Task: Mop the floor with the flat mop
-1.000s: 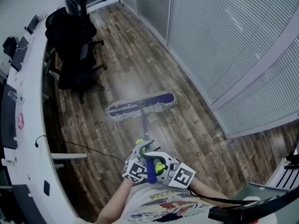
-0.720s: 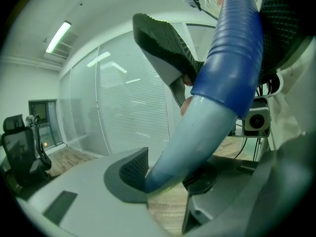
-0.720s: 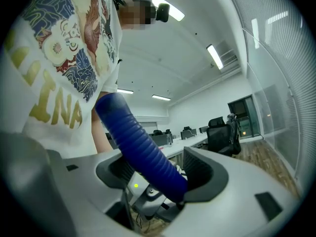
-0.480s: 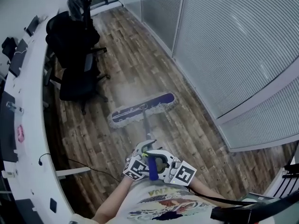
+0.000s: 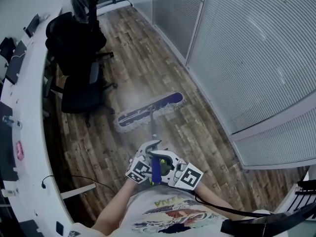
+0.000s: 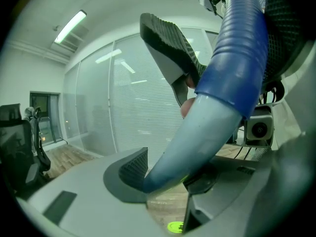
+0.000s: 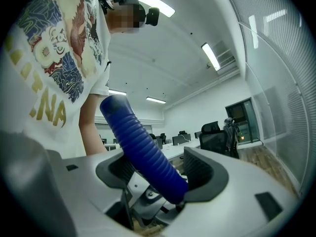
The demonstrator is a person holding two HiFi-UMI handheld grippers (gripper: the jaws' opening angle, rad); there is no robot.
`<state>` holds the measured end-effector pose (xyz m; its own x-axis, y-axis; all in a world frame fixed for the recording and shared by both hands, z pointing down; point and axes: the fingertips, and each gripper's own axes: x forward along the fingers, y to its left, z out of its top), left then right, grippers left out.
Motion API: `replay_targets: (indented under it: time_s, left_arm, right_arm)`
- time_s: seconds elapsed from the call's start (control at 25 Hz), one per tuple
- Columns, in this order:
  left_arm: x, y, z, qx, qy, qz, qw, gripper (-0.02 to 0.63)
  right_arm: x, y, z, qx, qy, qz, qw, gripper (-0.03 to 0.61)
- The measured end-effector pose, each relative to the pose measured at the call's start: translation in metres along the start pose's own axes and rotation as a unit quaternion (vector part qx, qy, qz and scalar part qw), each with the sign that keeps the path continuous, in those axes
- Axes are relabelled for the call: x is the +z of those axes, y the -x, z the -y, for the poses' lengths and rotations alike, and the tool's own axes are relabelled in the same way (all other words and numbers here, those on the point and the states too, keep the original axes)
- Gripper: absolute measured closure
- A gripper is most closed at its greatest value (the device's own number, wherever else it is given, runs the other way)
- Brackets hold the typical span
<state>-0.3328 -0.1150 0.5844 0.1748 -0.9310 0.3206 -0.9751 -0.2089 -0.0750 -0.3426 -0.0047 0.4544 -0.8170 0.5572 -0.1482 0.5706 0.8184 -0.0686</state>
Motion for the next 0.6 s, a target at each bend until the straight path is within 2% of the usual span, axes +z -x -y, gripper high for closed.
replay_targets:
  time_s: [0.12, 0.28, 0.6]
  left_arm:
    - [0.006, -0.018, -0.034, 0.0, 0.002, 0.003, 1.0, 0.468]
    - [0.006, -0.057, -0.106, 0.013, 0.007, 0.0, 0.9999, 0.468]
    - [0.031, -0.144, -0.233, 0.041, 0.014, -0.007, 0.9991, 0.465]
  right_arm:
    - [0.002, -0.01, 0.038, 0.0, 0.002, 0.007, 1.0, 0.302]
    - [-0.019, -0.024, 0.114, 0.015, 0.006, -0.037, 0.999, 0.302]
    - [-0.004, -0.04, 0.265, 0.028, -0.026, -0.031, 0.999, 0.301]
